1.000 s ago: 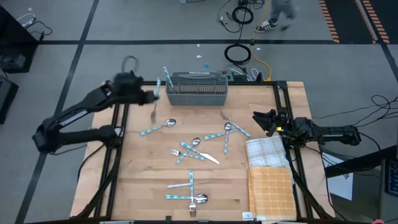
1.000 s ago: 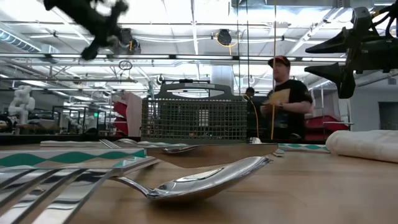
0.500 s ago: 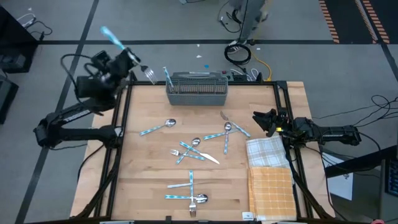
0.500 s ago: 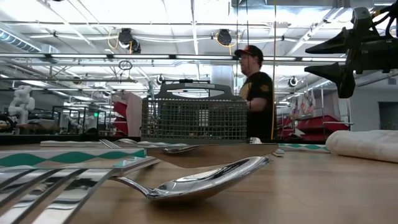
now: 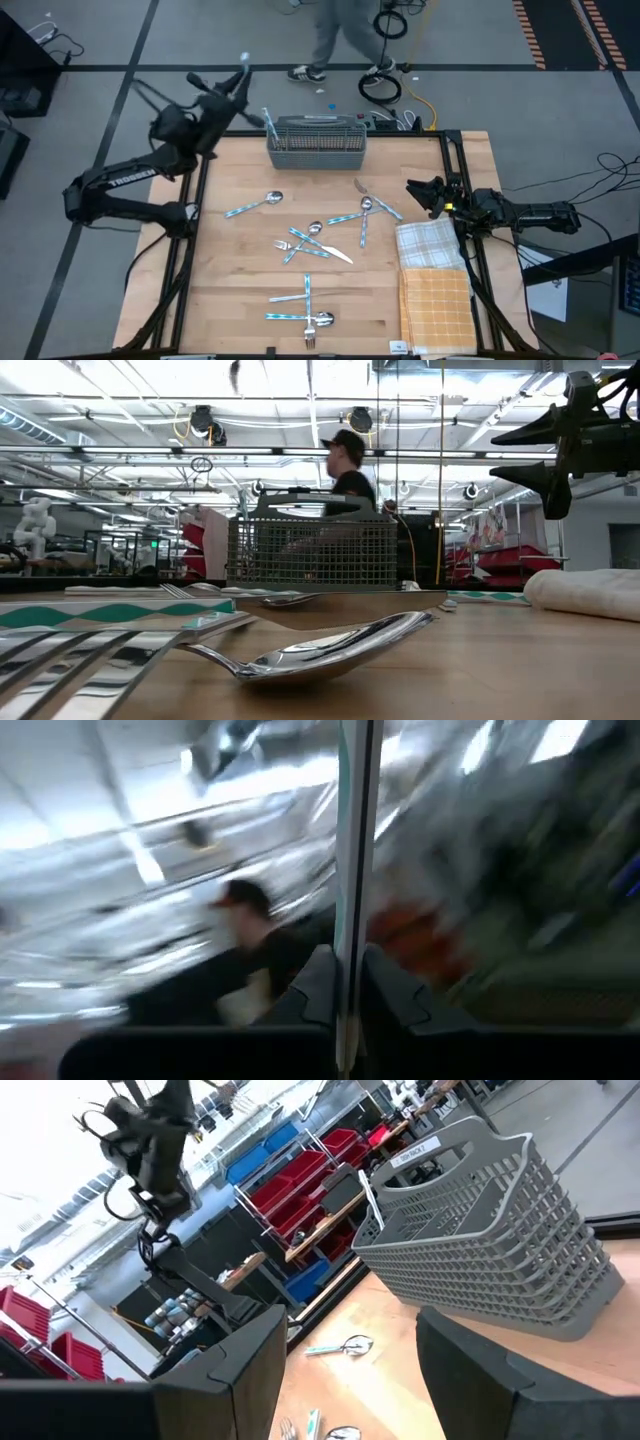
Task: Sort silverware
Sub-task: Put the fork into the middle left section of the utensil holder
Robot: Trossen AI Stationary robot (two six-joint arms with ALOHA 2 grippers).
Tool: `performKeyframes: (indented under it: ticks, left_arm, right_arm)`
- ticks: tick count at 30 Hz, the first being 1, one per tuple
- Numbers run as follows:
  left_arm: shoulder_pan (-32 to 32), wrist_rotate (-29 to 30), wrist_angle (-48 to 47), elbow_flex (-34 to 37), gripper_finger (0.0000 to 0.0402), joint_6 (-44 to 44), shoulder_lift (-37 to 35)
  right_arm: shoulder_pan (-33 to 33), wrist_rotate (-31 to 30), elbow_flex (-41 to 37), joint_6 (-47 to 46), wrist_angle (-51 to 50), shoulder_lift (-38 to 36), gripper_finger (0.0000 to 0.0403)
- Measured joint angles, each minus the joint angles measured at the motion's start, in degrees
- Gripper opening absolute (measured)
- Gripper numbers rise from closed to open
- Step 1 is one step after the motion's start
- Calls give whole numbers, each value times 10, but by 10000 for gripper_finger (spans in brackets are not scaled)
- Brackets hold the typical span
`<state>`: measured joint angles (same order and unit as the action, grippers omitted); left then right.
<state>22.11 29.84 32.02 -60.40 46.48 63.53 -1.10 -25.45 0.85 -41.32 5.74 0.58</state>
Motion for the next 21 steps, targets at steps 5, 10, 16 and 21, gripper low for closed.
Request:
performKeyframes:
  ticks: [5, 10, 16, 21]
  left_arm:
    - [-8, 186, 6, -53, 24, 356, 73]
    - [9, 299, -33, -67, 24, 535, 136]
    - [-2, 284, -92, -67, 24, 579, 201]
    - [-18, 263, -153, -67, 24, 620, 250]
  right_arm:
    - [0, 0, 0, -6, 0, 0, 210]
    - [0, -2, 0, -7, 0, 0, 210]
    - [0, -1, 0, -16, 0, 0, 210]
    - [0, 0, 0, -22, 0, 0, 210]
